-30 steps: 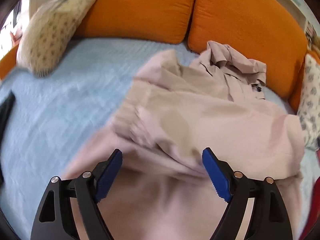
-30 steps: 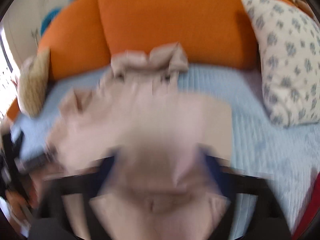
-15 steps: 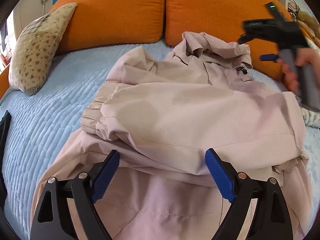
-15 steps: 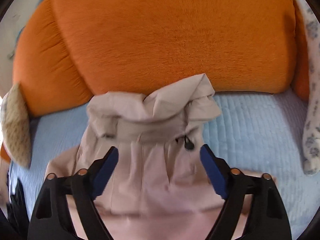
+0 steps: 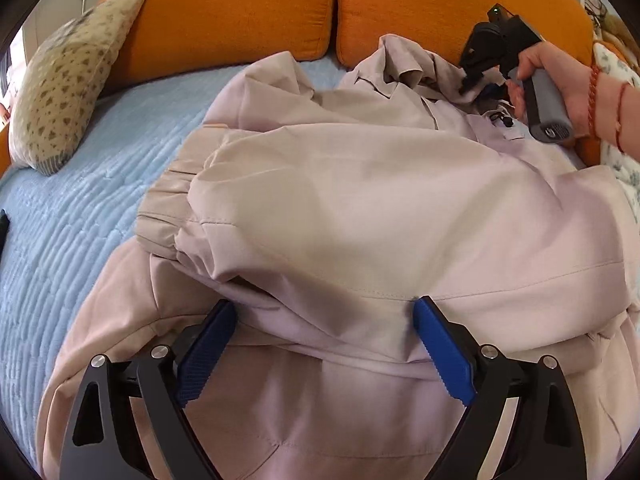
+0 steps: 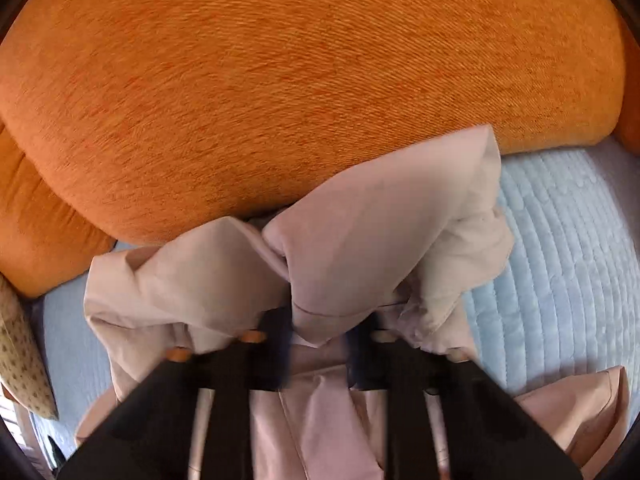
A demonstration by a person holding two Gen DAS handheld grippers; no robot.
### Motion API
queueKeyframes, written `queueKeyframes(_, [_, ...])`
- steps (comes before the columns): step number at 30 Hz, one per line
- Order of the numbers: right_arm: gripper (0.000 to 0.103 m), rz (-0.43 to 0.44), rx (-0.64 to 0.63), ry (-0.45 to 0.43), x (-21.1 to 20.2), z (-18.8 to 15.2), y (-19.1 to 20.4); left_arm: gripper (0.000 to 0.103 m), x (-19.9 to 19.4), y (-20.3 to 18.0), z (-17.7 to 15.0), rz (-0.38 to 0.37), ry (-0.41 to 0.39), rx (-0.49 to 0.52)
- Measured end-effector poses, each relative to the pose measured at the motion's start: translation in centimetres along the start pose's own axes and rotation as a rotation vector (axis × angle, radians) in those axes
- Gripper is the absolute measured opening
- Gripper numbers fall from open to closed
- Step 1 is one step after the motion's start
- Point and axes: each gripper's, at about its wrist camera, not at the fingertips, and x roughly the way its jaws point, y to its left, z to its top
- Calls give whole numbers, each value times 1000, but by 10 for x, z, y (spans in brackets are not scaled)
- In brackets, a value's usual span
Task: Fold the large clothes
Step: 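Grasp the jacket hood with the right tool and lift it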
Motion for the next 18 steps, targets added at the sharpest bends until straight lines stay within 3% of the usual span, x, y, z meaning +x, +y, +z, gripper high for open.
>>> queueKeyframes(4, [8,-2,-126,-46,-29,-16,6,93,3,0,-1,2,6,1])
queueKeyframes(7, [8,2,-143,-29,-46,-23,0,92,-6,-5,7,29,17,8])
queueKeyframes(9, [8,16,-138,-27,-55,-24,-8,90,-34,-9,28,-52,25,-22])
queueKeyframes(13, [8,4,-162,-35,-56,-15,-14,93,-74,-32,85,-132,-95,50])
queueKeyframes(18, [8,26,-143,-34,-50,-13,-17,93,-19,-70,174,-133,-114,101])
